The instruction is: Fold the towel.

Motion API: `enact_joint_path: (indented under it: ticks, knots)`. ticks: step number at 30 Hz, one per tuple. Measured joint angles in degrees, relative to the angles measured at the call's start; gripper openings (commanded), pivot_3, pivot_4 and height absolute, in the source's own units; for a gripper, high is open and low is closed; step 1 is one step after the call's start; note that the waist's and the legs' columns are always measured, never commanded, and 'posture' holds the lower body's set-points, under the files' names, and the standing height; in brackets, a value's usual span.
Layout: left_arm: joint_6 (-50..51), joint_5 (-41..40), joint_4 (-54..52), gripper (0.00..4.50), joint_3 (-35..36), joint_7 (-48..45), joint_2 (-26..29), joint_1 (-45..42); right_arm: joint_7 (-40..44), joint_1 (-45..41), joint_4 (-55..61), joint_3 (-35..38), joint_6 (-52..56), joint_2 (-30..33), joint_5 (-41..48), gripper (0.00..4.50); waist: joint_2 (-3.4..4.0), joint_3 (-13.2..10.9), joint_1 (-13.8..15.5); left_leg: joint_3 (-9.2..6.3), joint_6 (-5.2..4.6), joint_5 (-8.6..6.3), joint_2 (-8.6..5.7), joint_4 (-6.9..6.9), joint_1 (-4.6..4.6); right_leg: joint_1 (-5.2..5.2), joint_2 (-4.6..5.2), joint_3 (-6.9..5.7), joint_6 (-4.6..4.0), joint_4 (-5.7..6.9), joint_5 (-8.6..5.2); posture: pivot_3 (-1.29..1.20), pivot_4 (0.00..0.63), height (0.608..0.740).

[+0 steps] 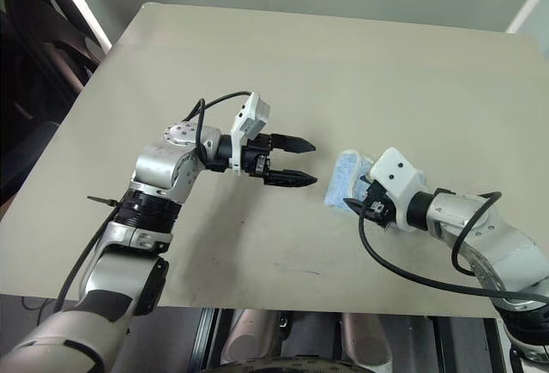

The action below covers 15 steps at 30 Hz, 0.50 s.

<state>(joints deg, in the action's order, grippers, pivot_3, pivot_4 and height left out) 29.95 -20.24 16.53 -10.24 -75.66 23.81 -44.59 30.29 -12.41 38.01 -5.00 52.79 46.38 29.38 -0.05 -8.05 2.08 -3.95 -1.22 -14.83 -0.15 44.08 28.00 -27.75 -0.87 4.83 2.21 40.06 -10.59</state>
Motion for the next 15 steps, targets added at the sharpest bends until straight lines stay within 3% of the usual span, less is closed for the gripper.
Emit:
enact_joint_path:
  ticks: [5,15]
  knots:
    - [0.2,0.0,-0.6,4.50,0.0,1.0,0.0,0.9,0.2,0.5,0.2,0.0,0.2,-0.1,-0.2,0.03,0.00,0.0,0.0,0.00,0.00,0.01,-0.01,0.01,0.00,0.01,0.00,0.00,0.01,0.00,0.01,0.00,0.150,0.697]
    - [0.7,-0.1,-0.6,4.50,0.0,2.5,-0.2,0.9,0.2,0.2,0.5,0.4,3.8,-0.4,1.1,0.03,0.00,0.0,0.0,0.00,0.01,0.02,-0.01,0.00,0.00,0.01,0.00,0.00,0.00,0.00,0.00,0.00,0.150,0.697]
